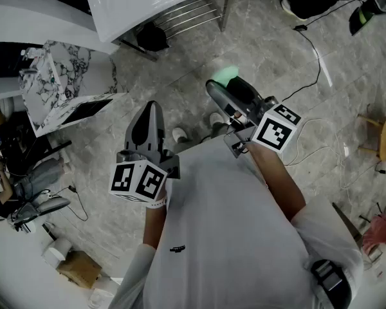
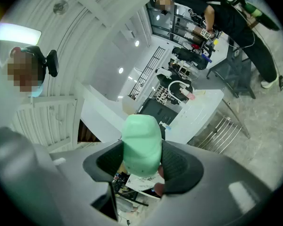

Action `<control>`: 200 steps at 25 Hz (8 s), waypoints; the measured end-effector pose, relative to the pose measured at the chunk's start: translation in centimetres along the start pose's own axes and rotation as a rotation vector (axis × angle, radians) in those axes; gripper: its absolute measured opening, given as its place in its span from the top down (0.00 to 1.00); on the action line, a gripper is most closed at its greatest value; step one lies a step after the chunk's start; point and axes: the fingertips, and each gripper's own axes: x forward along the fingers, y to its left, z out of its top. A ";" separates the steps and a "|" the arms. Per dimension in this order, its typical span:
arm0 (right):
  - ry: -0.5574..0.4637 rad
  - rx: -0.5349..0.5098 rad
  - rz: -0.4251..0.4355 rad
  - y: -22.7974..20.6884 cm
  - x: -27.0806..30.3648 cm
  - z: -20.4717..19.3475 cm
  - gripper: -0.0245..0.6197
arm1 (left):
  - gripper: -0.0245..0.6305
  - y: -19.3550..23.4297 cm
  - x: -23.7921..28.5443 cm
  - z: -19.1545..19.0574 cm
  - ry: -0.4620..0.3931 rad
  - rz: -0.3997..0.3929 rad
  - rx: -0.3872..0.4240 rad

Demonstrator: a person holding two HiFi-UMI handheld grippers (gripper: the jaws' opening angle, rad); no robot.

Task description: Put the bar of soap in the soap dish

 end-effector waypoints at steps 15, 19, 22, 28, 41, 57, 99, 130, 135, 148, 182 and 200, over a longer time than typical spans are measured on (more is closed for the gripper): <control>0.159 -0.348 -0.067 9.5 1.8 -12.1 0.56 | 0.95 5.5 -10.3 -0.4 -0.029 -0.024 -0.039; 0.162 -0.379 -0.082 10.9 2.9 -14.0 0.56 | 0.95 7.9 -12.3 0.4 -0.041 -0.032 -0.034; 0.164 -0.388 -0.094 11.5 3.6 -15.2 0.56 | 0.95 9.4 -13.7 0.9 -0.056 -0.033 -0.037; 0.172 -0.424 -0.105 13.7 5.7 -19.1 0.56 | 0.95 13.0 -17.2 1.1 -0.067 -0.040 -0.047; 0.204 -0.497 -0.105 18.4 9.0 -23.9 0.56 | 0.95 18.2 -21.4 1.6 -0.104 -0.043 -0.111; 0.216 -0.479 -0.089 14.8 17.5 -21.1 0.56 | 0.95 23.3 -14.6 6.2 -0.065 -0.001 -0.088; 0.118 -0.451 -0.114 4.8 32.8 -5.8 0.56 | 0.95 26.6 8.8 16.2 0.036 -0.072 -0.041; 0.053 -0.541 -0.233 2.0 55.6 1.7 0.56 | 0.95 41.3 24.2 31.2 0.026 -0.190 -0.085; 0.022 -0.542 -0.256 1.6 59.3 2.1 0.56 | 0.95 43.5 26.3 33.6 0.022 -0.240 -0.066; -0.017 -0.558 -0.338 -0.4 61.8 4.2 0.56 | 0.95 44.5 29.0 34.2 0.088 -0.305 -0.053; 0.281 -0.809 -0.241 -10.6 70.8 9.8 0.56 | 0.95 46.5 34.7 31.4 0.170 -0.215 -0.079; 0.590 -0.970 -0.180 -20.0 75.8 9.1 0.56 | 0.95 48.3 39.9 30.3 0.210 -0.147 -0.095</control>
